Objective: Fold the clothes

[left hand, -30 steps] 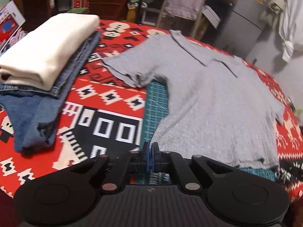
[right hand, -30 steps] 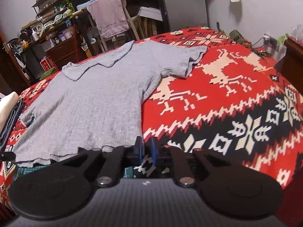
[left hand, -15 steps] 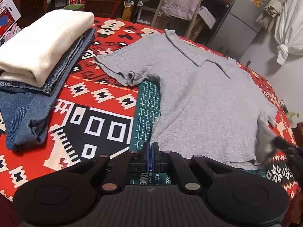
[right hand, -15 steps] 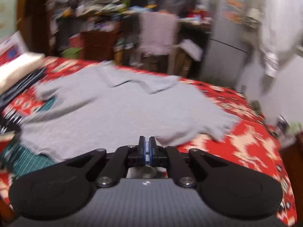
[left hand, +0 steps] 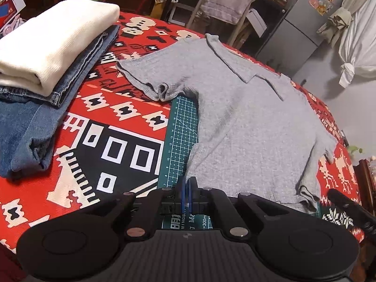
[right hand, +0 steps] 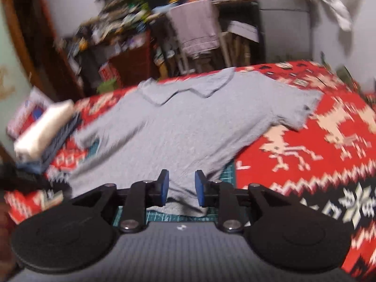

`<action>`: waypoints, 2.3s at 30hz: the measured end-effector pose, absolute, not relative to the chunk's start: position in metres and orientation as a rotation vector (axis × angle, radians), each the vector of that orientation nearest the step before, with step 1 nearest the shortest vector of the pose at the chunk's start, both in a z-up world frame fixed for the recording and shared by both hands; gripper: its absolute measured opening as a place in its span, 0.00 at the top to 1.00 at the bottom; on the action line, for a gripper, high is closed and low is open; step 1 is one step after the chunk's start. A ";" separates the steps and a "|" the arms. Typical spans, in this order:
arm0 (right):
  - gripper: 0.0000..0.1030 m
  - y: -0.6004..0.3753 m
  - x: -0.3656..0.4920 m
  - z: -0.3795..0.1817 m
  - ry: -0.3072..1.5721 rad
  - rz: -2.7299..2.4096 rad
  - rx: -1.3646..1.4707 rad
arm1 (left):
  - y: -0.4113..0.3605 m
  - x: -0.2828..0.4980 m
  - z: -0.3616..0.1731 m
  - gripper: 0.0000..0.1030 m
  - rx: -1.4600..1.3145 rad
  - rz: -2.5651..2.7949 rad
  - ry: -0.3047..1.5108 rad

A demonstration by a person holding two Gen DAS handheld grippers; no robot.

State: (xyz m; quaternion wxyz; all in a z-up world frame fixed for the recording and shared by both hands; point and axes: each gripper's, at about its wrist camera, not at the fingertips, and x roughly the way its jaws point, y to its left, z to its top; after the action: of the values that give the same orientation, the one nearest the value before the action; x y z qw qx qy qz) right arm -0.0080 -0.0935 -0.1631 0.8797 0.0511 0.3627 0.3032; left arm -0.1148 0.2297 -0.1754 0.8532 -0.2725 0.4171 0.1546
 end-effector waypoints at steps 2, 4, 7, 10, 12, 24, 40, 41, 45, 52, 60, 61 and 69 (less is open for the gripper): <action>0.74 -0.103 0.001 -0.168 0.792 0.587 0.163 | 0.230 -0.115 -0.176 0.98 -0.571 0.329 0.879; 0.74 -0.109 0.011 -0.174 0.833 0.549 0.209 | 0.230 -0.115 -0.176 0.98 -0.572 0.326 0.878; 0.74 -0.107 0.021 -0.184 0.880 0.544 0.273 | 0.231 -0.115 -0.176 0.97 -0.573 0.327 0.878; 0.74 -0.098 0.025 -0.190 0.902 0.562 0.303 | 0.231 -0.115 -0.177 0.97 -0.577 0.328 0.878; 0.85 -0.089 0.026 -0.194 0.918 0.564 0.275 | 0.232 -0.115 -0.177 0.97 -0.579 0.330 0.880; 0.98 -0.164 0.022 -0.158 0.836 0.324 0.132 | 0.240 -0.123 -0.163 0.98 -0.620 0.298 0.858; 0.98 -0.187 0.024 -0.175 0.918 0.246 0.077 | 0.244 -0.128 -0.178 0.98 -0.620 0.350 0.950; 0.98 -0.188 0.022 -0.170 0.906 0.255 0.080 | 0.244 -0.131 -0.176 0.98 -0.632 0.337 0.940; 0.98 -0.191 0.018 -0.156 0.860 0.285 0.078 | 0.244 -0.137 -0.164 0.98 -0.630 0.311 0.897; 0.98 -0.193 0.027 -0.178 0.922 0.230 0.068 | 0.238 -0.131 -0.182 0.98 -0.556 0.337 0.971; 0.88 -0.187 0.024 -0.177 0.905 0.257 0.008 | 0.218 -0.130 -0.178 0.83 -0.377 0.325 0.948; 0.88 -0.188 0.024 -0.176 0.902 0.259 0.011 | 0.215 -0.131 -0.176 0.80 -0.360 0.317 0.938; 0.45 -0.184 0.005 -0.148 0.802 0.290 -0.080 | 0.201 -0.141 -0.148 0.38 -0.321 0.351 0.840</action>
State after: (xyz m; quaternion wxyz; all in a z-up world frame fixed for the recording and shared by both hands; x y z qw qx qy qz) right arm 0.0045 -0.1836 -0.1476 0.9096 -0.0387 0.3890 0.1407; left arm -0.1411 0.2012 -0.1477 0.8858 -0.1544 0.4038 0.1686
